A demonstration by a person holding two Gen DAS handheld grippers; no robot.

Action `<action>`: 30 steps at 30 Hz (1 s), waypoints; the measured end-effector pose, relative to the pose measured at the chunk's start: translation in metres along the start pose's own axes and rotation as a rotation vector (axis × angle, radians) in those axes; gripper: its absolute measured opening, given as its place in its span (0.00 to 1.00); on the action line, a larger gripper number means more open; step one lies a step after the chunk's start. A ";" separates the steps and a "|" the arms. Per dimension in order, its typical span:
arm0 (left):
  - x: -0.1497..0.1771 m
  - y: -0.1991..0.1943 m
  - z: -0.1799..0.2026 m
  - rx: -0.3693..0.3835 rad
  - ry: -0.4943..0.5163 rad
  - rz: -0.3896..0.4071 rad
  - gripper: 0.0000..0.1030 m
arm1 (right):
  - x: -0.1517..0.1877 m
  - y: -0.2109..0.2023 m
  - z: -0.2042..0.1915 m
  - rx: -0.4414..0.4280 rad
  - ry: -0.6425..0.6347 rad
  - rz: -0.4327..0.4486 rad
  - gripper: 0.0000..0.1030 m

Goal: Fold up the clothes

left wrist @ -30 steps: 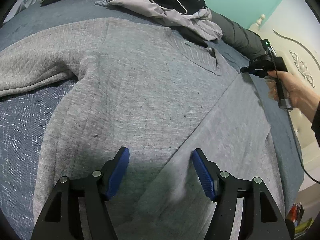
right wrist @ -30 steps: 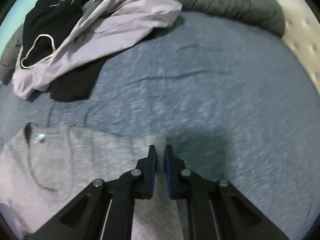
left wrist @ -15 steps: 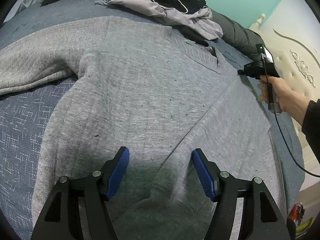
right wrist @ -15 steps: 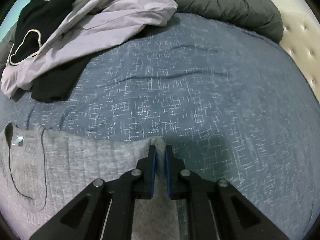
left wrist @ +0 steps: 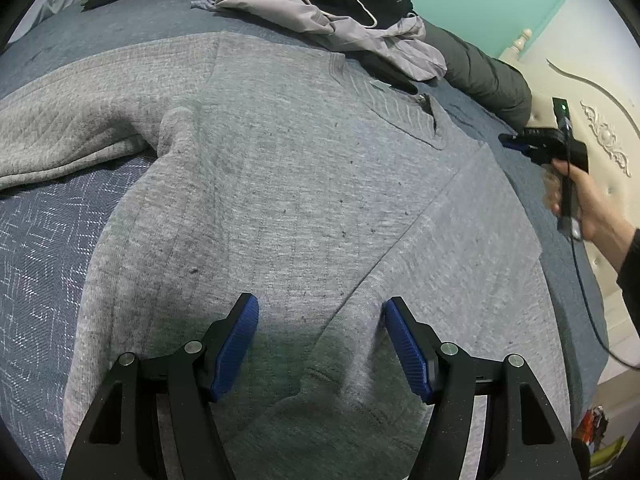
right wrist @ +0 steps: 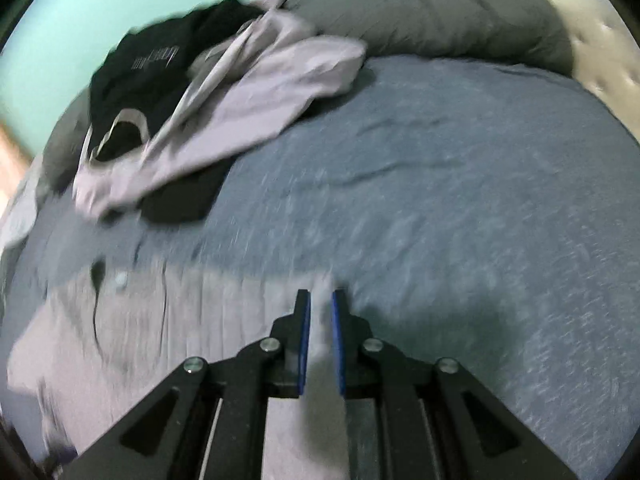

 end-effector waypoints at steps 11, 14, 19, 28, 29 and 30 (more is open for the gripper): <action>0.000 0.002 0.002 -0.005 0.005 -0.005 0.69 | 0.036 -0.043 0.006 -0.045 0.070 0.043 0.09; -0.001 0.001 0.002 -0.002 -0.005 -0.008 0.69 | 0.057 -0.071 -0.010 -0.124 0.077 0.075 0.09; -0.002 -0.006 -0.001 -0.005 -0.031 0.005 0.70 | 0.100 -0.084 -0.015 -0.117 0.126 0.025 0.09; -0.001 -0.053 -0.019 -0.054 -0.018 0.072 0.70 | 0.132 -0.133 -0.077 -0.175 0.086 0.108 0.09; 0.001 -0.058 -0.021 -0.059 -0.015 0.074 0.70 | 0.141 -0.137 -0.093 -0.208 0.079 0.097 0.09; 0.003 -0.062 -0.022 -0.061 -0.009 0.075 0.70 | 0.148 -0.139 -0.105 -0.234 0.078 0.084 0.09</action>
Point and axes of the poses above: each gripper's, at about its wrist camera, not at the fingertips, and y roughly the way its jaws point, z to its right, x to its underside, the point moved 5 cm from there along y, roughly the way its jaws point, and after that the axes turned 11 degrees about z, right-handed, at the moved point
